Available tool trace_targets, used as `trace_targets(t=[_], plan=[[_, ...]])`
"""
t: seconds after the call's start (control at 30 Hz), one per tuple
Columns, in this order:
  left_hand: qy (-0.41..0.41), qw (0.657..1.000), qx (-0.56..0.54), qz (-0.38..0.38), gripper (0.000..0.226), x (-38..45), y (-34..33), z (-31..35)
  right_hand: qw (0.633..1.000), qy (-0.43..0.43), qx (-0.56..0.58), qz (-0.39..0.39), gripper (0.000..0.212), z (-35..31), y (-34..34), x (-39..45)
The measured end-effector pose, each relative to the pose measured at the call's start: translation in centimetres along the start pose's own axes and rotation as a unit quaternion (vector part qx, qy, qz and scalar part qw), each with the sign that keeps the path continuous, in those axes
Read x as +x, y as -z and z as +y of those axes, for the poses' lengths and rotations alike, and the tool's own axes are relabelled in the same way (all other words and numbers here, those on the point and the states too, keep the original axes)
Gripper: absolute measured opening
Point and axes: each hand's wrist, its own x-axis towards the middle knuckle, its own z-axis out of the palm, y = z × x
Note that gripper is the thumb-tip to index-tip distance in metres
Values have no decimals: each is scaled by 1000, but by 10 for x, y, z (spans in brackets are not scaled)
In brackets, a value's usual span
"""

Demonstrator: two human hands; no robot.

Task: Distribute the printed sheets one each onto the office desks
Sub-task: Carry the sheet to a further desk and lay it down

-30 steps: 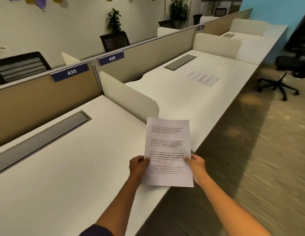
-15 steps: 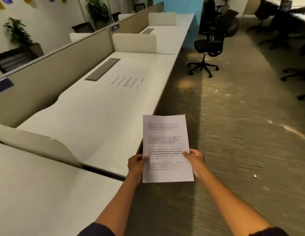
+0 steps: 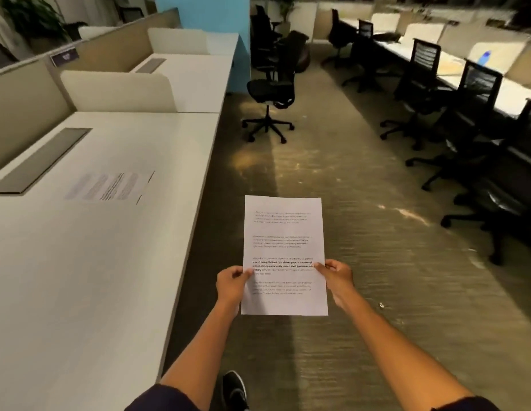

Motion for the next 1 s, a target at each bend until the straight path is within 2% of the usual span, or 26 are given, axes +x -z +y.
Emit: trace_targets(t=[0.13,0.27,0.47,0.6,0.77,0.9,1.0], plan=[[1,999,11,-30,13,77,-6,40,999,4,-14,29,17,-44,-25,63],[-12,998,24,-52,12,150,-8,79,998,14,-29,50,7,-77,-55,113],[-3,997,41,-59,10,249,-25,127,997,21,-35,71,7,-113,-88,190],[4,997,56,-59,10,318,-47,149,996,15,-36,83,16,-138,-104,258],[-4,995,84,-52,12,413,-87,185,997,14,-34,73,20,-177,-117,368],[-17,991,128,-35,15,492,-128,231,998,14,-33,52,7,-228,-123,465],[-27,988,151,-30,15,552,-156,268,998,22,-38,35,13,-274,-124,533]])
